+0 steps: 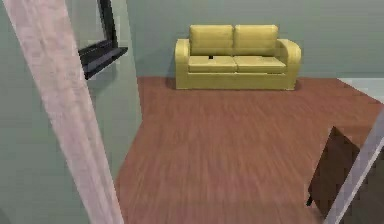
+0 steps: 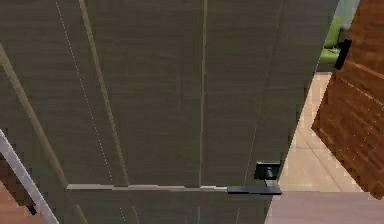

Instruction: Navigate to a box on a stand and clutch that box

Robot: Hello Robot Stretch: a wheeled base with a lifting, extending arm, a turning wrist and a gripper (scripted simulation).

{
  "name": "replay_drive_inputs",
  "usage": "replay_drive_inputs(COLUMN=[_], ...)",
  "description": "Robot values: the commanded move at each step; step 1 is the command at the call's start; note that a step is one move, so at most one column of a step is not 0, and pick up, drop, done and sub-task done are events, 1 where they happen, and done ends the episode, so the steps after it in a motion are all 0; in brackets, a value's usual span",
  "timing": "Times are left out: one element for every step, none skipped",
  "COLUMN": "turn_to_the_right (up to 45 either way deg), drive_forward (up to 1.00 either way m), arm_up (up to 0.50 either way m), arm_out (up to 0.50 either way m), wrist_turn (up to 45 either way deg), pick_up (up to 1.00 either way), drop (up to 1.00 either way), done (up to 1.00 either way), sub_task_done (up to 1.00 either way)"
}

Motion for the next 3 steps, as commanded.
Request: replay_drive_inputs(turn_to_the_right=[15.0, 0.0, -12.0], drive_forward=[0.0, 0.6, 0.0], arm_up=[0.0, 0.0, 0.0], arm_out=[0.0, 0.0, 0.0], wrist_turn=[0.0, 0.0, 0.0], pick_up=[0.0, 0.0, 0.0], drop=[0.0, 0.0, 0.0], done=[0.0, 0.0, 0.0], sub_task_done=[0.0, 0.0, 0.0])
